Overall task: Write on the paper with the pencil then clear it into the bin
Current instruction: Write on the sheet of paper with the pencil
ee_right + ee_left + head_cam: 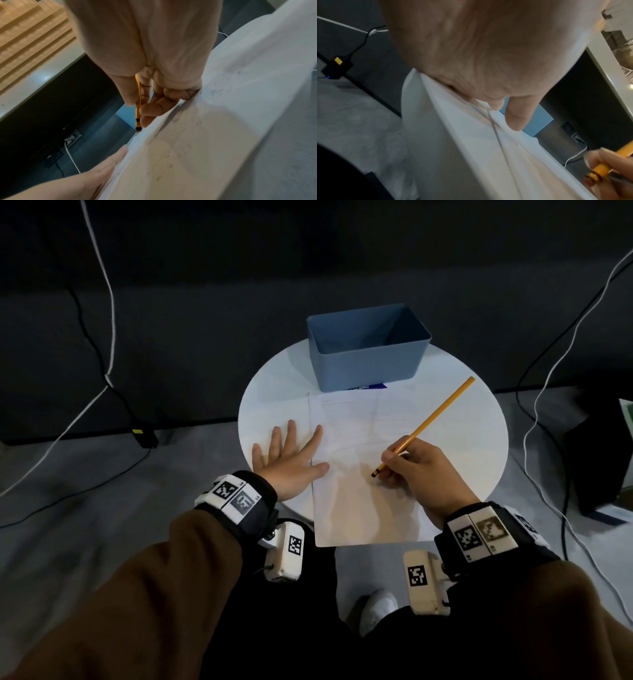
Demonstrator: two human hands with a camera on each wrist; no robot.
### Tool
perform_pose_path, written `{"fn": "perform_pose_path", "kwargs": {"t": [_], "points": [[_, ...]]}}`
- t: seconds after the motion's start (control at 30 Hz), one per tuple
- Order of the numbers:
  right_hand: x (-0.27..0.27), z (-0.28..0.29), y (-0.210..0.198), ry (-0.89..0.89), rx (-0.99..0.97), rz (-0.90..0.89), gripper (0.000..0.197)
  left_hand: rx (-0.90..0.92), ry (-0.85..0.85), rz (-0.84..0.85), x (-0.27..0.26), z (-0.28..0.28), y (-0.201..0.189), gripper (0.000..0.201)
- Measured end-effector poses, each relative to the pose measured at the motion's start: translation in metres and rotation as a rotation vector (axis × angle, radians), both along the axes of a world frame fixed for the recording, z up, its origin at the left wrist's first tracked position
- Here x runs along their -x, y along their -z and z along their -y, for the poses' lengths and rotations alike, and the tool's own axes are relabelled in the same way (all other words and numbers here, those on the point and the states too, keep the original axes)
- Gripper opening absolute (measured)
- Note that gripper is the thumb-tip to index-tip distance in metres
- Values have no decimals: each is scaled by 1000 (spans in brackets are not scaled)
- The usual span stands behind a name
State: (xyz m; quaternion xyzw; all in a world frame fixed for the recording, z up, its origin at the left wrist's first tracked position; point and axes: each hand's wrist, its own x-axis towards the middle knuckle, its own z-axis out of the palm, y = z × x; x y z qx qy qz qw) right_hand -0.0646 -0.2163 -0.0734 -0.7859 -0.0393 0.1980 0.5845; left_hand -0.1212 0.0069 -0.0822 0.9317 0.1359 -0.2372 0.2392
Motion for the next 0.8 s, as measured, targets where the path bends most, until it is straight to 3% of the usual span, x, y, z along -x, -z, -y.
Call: {"fn": "perform_pose_path", "kwargs": {"t": [0.17,0.37,0.8], "points": [[2,-2,1,6,-39,28,14,-75,26,-11,0,3,3,71],[3,-7,3,86,-18,257,14,-58,28,9,-1,1,7,74],[6,-21,15,8,93,302,8,-80,33,4,-4,3,9,75]]}}
